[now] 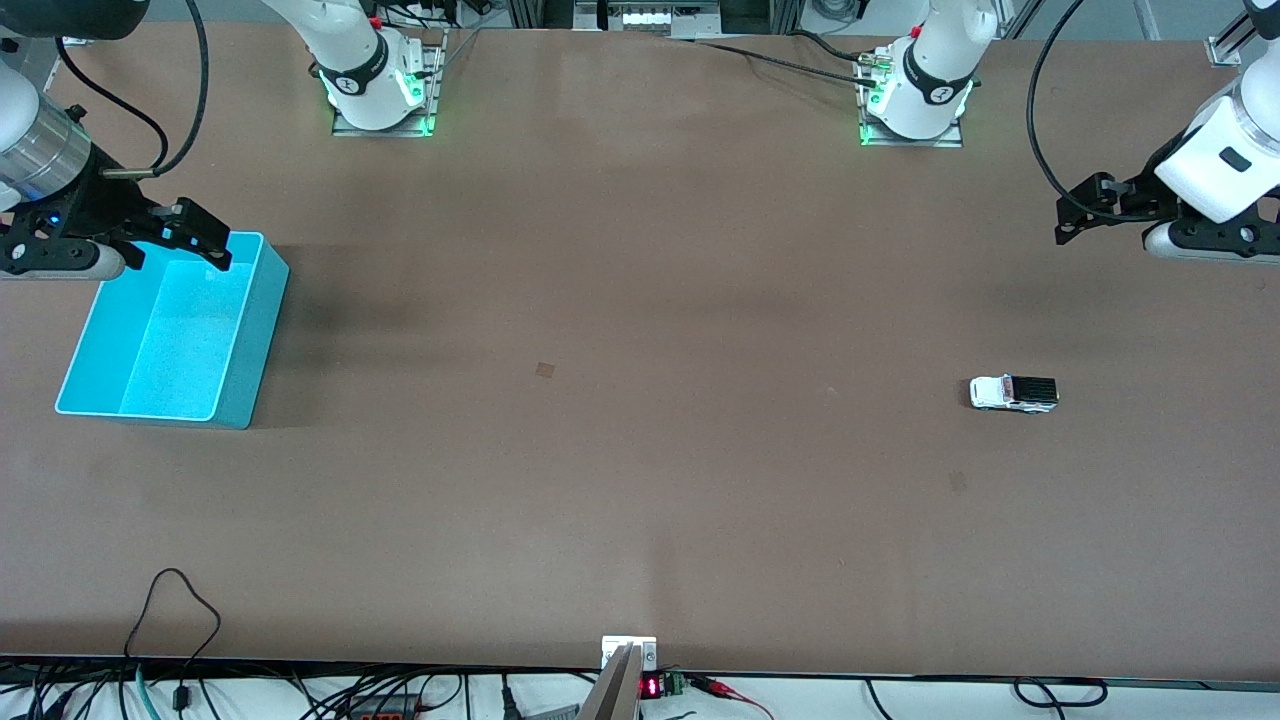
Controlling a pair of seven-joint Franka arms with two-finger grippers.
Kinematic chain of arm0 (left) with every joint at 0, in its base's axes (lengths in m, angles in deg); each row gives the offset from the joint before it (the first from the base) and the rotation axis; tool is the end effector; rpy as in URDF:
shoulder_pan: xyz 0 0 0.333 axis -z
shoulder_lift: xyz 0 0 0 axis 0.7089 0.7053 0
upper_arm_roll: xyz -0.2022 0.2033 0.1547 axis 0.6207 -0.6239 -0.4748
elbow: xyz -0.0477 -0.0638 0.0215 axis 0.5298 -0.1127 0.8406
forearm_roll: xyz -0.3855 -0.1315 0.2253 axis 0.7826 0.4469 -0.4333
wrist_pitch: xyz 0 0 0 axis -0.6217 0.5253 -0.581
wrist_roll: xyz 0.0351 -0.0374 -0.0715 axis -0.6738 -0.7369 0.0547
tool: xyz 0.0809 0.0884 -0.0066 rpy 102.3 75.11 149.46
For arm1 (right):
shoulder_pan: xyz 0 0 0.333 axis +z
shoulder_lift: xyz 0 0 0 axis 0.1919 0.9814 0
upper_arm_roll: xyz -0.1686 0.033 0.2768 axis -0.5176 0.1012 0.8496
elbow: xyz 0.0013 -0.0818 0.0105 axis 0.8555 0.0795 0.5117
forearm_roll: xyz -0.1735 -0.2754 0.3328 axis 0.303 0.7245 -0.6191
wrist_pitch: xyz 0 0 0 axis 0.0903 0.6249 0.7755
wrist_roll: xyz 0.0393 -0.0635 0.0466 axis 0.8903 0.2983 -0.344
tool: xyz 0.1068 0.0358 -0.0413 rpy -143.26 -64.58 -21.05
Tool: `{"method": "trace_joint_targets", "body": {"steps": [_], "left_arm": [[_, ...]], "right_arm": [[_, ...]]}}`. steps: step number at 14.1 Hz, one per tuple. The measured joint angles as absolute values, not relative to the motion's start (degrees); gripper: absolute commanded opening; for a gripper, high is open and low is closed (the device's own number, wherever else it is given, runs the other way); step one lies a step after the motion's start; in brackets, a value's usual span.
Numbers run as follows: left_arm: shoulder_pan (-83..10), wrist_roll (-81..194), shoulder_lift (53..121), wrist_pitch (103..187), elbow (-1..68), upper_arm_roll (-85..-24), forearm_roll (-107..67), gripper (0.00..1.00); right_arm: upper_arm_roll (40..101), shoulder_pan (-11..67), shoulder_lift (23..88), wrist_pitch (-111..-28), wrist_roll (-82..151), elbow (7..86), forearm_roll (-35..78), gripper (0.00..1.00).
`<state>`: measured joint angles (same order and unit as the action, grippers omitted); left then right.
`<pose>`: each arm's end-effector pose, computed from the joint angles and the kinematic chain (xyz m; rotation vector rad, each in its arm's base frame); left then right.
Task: Wind and store white jeep toy
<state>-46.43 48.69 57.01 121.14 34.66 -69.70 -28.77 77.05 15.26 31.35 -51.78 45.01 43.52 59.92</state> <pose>0.6016 -0.0197 0.5772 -3.1341 0.0885 0.0772 0.6333 0.0555 0.5809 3.1181 0.0062 0.0568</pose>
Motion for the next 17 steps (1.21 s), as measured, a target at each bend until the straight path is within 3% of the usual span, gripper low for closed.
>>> {"method": "trace_joint_targets", "body": {"steps": [9,17], "left_arm": [[-45.81,46.84,59.36,109.22,34.53,-69.52,-28.75,1.00],[-45.92,16.01,64.32,117.82,34.41,-69.59,-33.88,1.00]], "right_arm": [[77.05,15.27,31.35,-51.78,45.01,43.52,59.92,1.00],[77.05,15.28,31.35,-51.78,45.01,43.52,59.92,1.00]]}}
